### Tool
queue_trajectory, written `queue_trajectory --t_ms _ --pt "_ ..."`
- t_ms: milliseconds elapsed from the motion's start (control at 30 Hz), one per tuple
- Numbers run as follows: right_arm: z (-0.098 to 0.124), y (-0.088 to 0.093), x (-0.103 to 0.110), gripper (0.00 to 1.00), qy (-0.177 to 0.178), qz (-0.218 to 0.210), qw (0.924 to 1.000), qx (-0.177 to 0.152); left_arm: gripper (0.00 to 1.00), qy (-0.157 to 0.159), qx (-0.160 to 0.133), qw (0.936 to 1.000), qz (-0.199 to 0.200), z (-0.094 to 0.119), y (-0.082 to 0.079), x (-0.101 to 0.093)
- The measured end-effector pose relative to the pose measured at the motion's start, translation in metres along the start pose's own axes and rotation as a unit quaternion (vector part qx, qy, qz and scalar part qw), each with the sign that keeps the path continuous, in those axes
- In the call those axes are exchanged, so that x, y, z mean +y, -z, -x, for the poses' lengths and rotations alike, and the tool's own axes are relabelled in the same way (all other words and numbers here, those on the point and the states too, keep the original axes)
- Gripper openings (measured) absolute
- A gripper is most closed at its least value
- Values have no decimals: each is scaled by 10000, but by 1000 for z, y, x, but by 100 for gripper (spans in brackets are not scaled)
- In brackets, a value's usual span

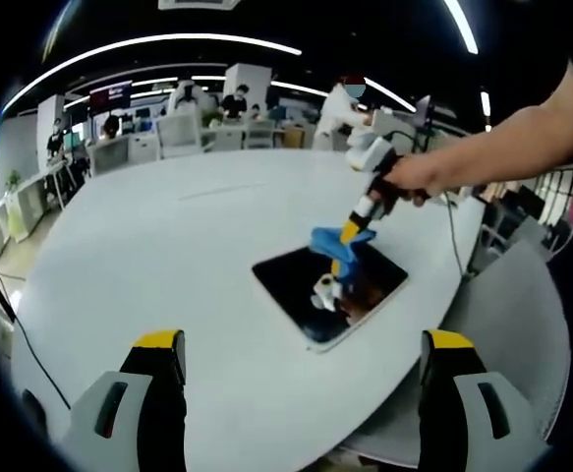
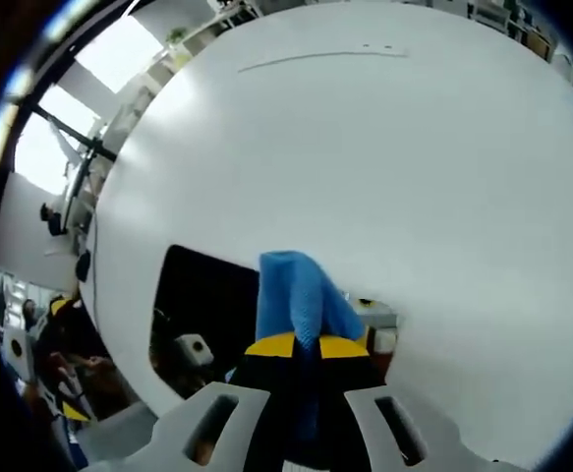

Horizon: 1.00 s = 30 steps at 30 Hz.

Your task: Wipe the mirror surface with the cleaning cloth until all visible marks leave the cleaned area.

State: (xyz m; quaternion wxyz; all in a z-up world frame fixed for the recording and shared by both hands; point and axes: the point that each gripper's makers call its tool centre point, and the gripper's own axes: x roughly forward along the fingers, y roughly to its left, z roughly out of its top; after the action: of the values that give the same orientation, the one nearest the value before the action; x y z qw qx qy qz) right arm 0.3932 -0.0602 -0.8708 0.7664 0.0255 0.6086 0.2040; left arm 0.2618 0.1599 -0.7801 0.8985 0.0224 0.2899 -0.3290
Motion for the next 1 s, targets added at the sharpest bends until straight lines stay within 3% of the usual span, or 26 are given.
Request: queue_trajectory --t_ms 400,1000 --pt "2 19 2 1 -220 -232 9995 6 100 24 19 10000 -44 -4 -2 -3" --pt "9 55 17 1 -332 -225 9992 78 100 -154 115 9998 8 -4 1 -1"
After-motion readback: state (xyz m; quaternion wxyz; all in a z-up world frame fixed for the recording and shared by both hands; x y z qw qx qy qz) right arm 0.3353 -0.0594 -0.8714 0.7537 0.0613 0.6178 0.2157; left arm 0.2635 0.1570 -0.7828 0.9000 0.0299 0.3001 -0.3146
